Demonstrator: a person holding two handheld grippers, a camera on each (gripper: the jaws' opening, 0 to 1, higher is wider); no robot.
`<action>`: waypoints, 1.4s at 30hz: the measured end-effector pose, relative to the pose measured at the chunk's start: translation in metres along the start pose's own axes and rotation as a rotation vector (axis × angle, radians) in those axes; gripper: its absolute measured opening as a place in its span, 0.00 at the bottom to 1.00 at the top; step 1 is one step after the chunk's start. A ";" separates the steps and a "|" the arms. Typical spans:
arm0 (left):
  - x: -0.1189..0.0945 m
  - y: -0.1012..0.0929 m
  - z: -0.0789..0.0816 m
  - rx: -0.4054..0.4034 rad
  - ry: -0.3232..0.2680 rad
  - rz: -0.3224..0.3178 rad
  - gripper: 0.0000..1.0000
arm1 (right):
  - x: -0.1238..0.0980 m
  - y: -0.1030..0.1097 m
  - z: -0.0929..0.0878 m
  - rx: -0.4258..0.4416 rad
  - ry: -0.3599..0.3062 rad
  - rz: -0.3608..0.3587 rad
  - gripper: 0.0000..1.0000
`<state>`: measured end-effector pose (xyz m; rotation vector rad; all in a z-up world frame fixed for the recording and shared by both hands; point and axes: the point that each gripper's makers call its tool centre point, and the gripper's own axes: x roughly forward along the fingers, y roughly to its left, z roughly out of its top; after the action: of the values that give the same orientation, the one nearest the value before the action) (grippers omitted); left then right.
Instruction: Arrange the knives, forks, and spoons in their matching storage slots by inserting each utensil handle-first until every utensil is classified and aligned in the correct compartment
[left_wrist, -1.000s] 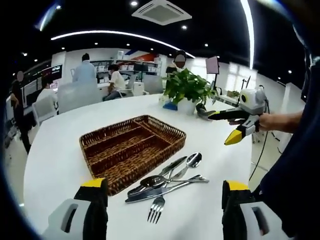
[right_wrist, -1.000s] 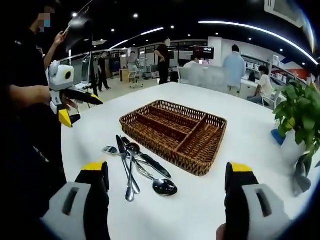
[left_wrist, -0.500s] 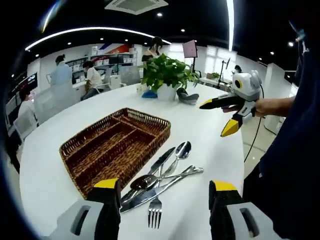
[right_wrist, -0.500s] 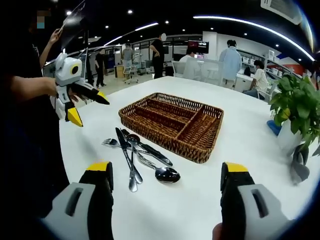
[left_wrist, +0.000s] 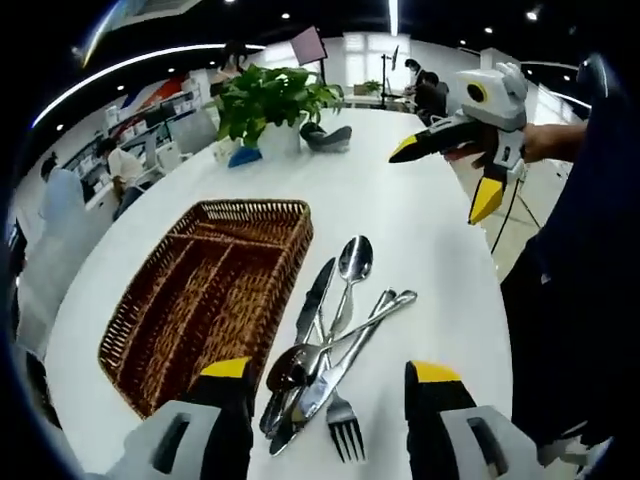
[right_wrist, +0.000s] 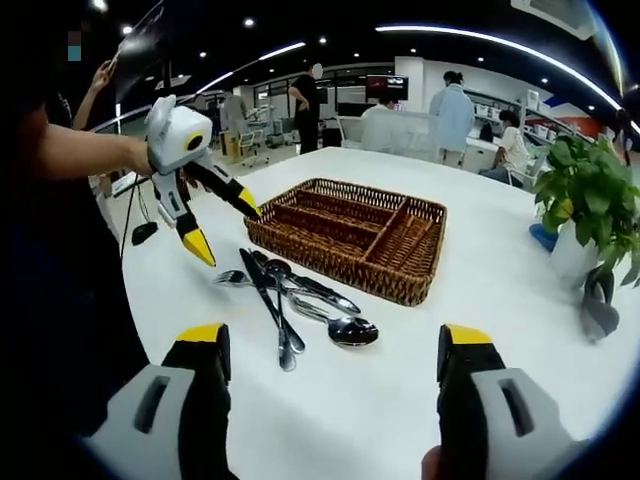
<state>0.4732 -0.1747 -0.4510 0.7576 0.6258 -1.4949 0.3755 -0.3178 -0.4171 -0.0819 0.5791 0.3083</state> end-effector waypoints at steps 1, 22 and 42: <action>0.004 0.001 -0.002 0.024 0.022 -0.011 0.59 | -0.001 0.000 -0.001 0.004 0.000 -0.004 0.87; 0.053 0.020 -0.027 0.245 0.282 -0.136 0.29 | -0.017 0.001 -0.010 0.115 -0.006 -0.061 0.79; 0.071 0.023 -0.030 0.403 0.379 -0.208 0.25 | -0.027 -0.009 -0.022 0.168 0.002 -0.118 0.76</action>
<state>0.4989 -0.1985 -0.5229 1.3410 0.7091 -1.7080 0.3451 -0.3372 -0.4204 0.0458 0.5979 0.1439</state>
